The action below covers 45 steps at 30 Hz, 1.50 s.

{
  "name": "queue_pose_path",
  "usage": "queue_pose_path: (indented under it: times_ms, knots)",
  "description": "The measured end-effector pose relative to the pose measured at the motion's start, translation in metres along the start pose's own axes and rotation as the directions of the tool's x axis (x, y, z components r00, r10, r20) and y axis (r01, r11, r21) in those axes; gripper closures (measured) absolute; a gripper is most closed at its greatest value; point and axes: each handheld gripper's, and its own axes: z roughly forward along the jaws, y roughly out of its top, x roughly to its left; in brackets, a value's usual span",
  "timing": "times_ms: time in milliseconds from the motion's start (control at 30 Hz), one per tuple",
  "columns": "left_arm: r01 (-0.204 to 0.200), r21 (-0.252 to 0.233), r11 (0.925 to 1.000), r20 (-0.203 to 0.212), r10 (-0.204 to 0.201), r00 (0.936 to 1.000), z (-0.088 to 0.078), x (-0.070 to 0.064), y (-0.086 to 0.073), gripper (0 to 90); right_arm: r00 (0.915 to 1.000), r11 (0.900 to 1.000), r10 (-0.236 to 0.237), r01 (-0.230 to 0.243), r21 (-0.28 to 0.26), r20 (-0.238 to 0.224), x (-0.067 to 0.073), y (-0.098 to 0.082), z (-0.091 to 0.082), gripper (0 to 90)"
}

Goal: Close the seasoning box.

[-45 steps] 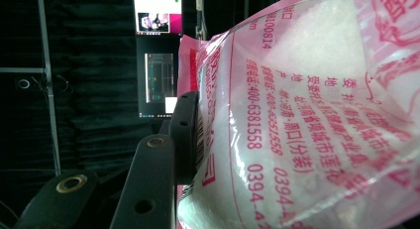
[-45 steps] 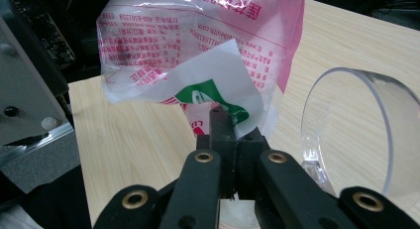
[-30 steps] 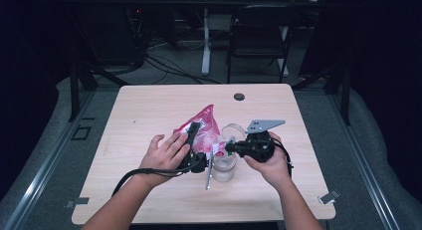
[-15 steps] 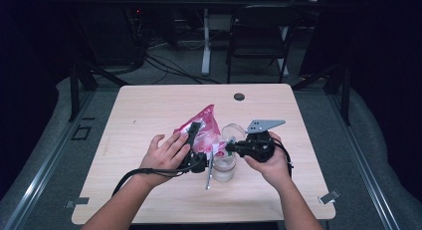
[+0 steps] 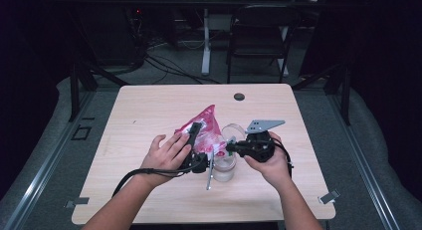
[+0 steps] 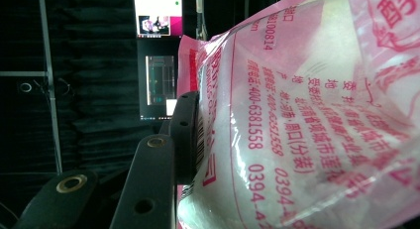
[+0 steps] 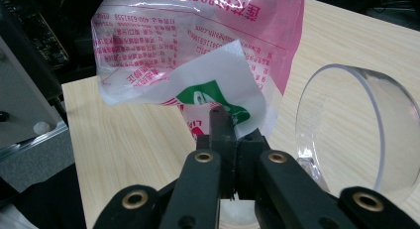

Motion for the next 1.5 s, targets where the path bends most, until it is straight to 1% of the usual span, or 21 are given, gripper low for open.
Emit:
queue_pose_path:
  times_ms: [33, 200, 233, 633, 667, 767, 967, 1000, 1100, 1133, 1200, 1333, 1367, 1467, 1500]
  knots:
    - [-0.009, 0.007, 0.9999, -0.001, 0.009, 1.0, -0.0006, 0.0009, 0.0005, 66.3, 1.0, 1.0, 0.001, -0.001, 0.0, 0.002, 0.0, -0.0001, 0.0, 89.8]
    - [-0.008, 0.007, 0.9999, 0.001, 0.008, 1.0, -0.0005, 0.0006, 0.0006, 66.3, 1.0, 1.0, 0.0, 0.0, 0.002, 0.004, -0.0001, -0.0002, 0.0002, 89.8]
    - [-0.006, -0.004, 1.0, -0.004, 0.006, 1.0, 0.0001, 0.0001, 0.0003, 66.3, 1.0, 1.0, 0.0, 0.0, 0.003, 0.004, 0.0, -0.0003, 0.0003, 89.8]
    - [-0.011, -0.007, 0.9999, -0.008, 0.011, 0.9999, -0.0004, 0.0007, 0.0003, 66.3, 1.0, 1.0, -0.003, 0.003, 0.007, 0.006, 0.0002, -0.0002, 0.0006, 89.8]
    - [-0.006, -0.005, 1.0, -0.004, 0.006, 1.0, -0.0004, 0.0004, 0.0002, 66.3, 1.0, 1.0, -0.004, 0.004, 0.006, 0.006, 0.0003, -0.0002, 0.0006, 89.8]
    - [-0.012, -0.008, 0.9999, -0.008, 0.012, 0.9999, -0.0004, 0.0009, 0.0004, 66.2, 1.0, 1.0, -0.003, 0.003, 0.006, 0.008, 0.0004, -0.0003, 0.0006, 89.8]
    - [-0.011, -0.009, 0.9999, -0.008, 0.011, 0.9999, -0.0008, 0.001, 0.0005, 66.3, 1.0, 1.0, -0.003, 0.003, 0.006, 0.009, 0.0005, -0.0003, 0.0005, 89.8]
    - [-0.013, 0.001, 0.9999, -0.005, 0.013, 0.9999, -0.0016, 0.0013, 0.0009, 66.3, 0.9999, 1.0, -0.003, 0.003, 0.006, 0.01, 0.0005, -0.0003, 0.0005, 89.8]
    - [-0.005, -0.004, 1.0, -0.004, 0.005, 1.0, -0.0017, 0.0, 0.0005, 66.3, 1.0, 1.0, -0.003, 0.003, 0.006, 0.009, 0.0005, -0.0003, 0.0007, 89.8]
    - [-0.007, 0.004, 1.0, 0.0, 0.007, 1.0, -0.0022, -0.0001, 0.0008, 66.2, 1.0, 1.0, -0.003, 0.003, 0.007, 0.008, 0.0006, -0.0004, 0.0009, 89.8]
    - [-0.007, 0.004, 1.0, 0.002, 0.007, 1.0, -0.0022, -0.0002, 0.0007, 66.3, 1.0, 1.0, -0.004, 0.004, 0.009, 0.008, 0.0006, -0.0005, 0.0013, 89.8]
    - [-0.013, 0.002, 0.9999, -0.003, 0.013, 0.9999, -0.0022, 0.0003, 0.0005, 66.3, 1.0, 1.0, -0.003, 0.003, 0.008, 0.009, 0.0008, -0.0006, 0.0016, 89.9]
    - [-0.021, 0.0, 0.9998, -0.008, 0.021, 0.9998, -0.0022, 0.001, 0.0007, 66.3, 1.0, 1.0, -0.003, 0.003, 0.008, 0.009, 0.0008, -0.0006, 0.0016, 89.9]
    - [-0.017, -0.009, 0.9998, -0.013, 0.017, 0.9998, -0.0017, 0.0008, 0.0003, 66.3, 0.9999, 1.0, -0.004, 0.003, 0.009, 0.01, 0.0008, -0.0007, 0.0018, 89.9]
    - [-0.012, -0.008, 0.9999, -0.008, 0.012, 0.9999, -0.0017, 0.0005, 0.0001, 66.3, 0.9999, 1.0, -0.003, 0.003, 0.008, 0.01, 0.0009, -0.0007, 0.0017, 89.9]
